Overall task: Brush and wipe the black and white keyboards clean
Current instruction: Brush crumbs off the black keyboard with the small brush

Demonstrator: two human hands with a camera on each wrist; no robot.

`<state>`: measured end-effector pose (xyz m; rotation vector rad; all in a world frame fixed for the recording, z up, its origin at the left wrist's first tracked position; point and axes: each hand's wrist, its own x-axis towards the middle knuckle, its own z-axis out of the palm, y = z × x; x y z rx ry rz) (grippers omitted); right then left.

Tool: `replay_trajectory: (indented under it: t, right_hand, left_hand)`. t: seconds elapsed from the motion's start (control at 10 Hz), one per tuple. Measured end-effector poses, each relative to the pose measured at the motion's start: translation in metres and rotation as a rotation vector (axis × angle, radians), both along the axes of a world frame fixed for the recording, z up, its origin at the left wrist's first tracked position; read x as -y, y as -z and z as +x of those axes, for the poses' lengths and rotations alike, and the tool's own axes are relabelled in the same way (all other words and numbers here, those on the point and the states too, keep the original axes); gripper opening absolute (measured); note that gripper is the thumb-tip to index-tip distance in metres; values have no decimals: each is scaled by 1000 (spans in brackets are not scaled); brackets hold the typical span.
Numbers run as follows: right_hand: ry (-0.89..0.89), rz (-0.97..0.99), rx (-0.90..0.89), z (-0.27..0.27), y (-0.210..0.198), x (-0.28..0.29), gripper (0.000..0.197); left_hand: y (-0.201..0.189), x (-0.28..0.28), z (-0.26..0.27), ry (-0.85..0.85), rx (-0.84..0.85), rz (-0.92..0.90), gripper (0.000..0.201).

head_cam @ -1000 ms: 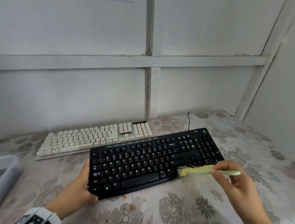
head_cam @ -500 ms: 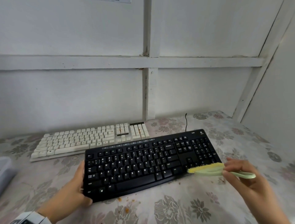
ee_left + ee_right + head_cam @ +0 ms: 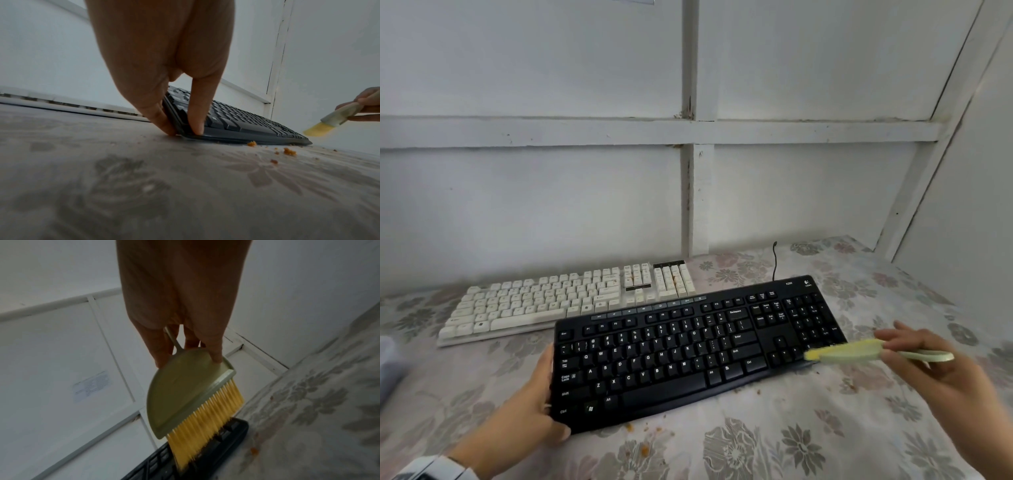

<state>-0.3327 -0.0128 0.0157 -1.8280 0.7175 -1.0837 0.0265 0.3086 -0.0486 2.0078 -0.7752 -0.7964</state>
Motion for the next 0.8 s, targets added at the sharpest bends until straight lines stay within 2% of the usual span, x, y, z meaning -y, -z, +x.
replay_trajectory:
  t: [0.1, 0.2, 0.3, 0.4, 0.5, 0.6, 0.7, 0.8]
  right_hand:
    - [5, 22, -28, 6, 7, 10, 81]
    - [87, -34, -38, 6, 6, 21, 82]
    - [63, -11, -54, -3, -5, 21, 75]
    - [119, -36, -116, -6, -3, 25, 64]
    - [191, -77, -210, -14, 1, 34, 23]
    - [212, -62, -94, -11, -2, 28, 35]
    - [116, 6, -5, -8, -5, 12, 76]
    - [61, 27, 49, 3, -13, -13, 77]
  left_hand:
    - [-2, -2, 1, -35, 6, -13, 127]
    - [-2, -7, 0, -59, 99, 18, 118]
    - [-6, -8, -4, -60, 72, 13, 119]
    - [-7, -7, -2, -51, 68, -5, 117]
    - [-10, -7, -2, -44, -4, -9, 127]
    - [-25, -2, -13, -51, -14, -21, 119]
    - [-32, 2, -21, -95, -22, -35, 109]
    - [-33, -2, -17, -96, -91, -47, 111]
